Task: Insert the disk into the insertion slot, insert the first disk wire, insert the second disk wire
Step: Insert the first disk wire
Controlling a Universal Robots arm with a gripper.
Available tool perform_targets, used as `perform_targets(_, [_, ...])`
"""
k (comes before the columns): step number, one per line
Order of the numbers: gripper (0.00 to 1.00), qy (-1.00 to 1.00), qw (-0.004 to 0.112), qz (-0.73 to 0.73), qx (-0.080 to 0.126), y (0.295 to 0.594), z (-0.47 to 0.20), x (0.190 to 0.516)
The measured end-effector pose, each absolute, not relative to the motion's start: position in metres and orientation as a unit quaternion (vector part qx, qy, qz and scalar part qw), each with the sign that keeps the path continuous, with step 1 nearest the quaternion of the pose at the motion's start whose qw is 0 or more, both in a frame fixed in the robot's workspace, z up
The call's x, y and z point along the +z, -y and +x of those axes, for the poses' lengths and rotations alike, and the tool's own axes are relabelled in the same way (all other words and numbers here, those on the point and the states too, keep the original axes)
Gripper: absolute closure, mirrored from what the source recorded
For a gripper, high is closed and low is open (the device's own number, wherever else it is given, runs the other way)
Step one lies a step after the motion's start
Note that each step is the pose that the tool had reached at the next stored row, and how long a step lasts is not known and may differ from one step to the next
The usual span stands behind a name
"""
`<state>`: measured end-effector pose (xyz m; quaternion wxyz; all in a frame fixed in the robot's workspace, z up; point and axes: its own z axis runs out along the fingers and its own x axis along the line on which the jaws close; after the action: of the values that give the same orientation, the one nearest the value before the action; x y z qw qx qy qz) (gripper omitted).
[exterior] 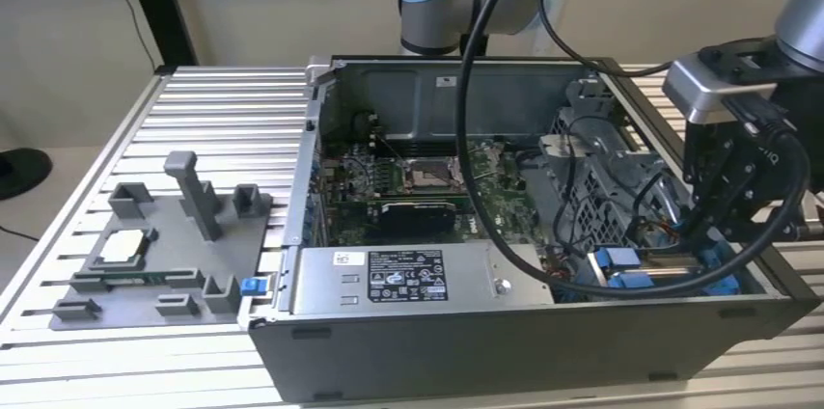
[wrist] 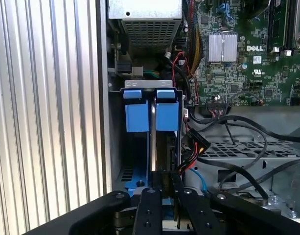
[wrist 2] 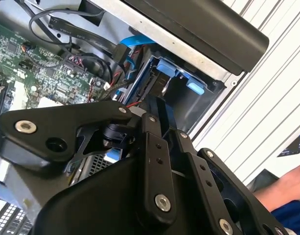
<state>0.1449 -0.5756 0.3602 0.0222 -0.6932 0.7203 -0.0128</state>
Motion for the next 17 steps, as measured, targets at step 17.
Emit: perform_targets(17, [1.00,-0.723,0.022,-0.690,-0.013,0.5709,0.1447,0.3569])
